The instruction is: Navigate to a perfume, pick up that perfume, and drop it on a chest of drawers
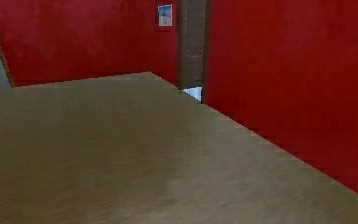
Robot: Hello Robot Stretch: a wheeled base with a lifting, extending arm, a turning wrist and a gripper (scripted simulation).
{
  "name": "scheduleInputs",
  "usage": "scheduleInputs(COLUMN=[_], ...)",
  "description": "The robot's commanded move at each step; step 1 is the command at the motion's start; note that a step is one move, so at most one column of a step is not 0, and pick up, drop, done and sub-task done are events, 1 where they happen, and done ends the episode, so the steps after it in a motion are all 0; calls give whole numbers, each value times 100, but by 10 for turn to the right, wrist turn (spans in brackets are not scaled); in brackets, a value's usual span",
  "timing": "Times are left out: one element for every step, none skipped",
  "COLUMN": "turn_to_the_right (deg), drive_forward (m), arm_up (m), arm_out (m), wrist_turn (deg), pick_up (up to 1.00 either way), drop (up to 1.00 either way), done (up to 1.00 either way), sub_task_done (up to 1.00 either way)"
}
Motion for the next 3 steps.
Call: scheduleInputs(turn_to_the_right=[0, 0, 0], drive_forward=[100, 100, 100], arm_up=[0, 0, 0], arm_out=[0, 0, 0], wrist_turn=[0, 0, 0], pick_up=[0, 0, 0], drop=[0, 0, 0], done=[0, 0, 0], sub_task_done=[0, 0, 0])
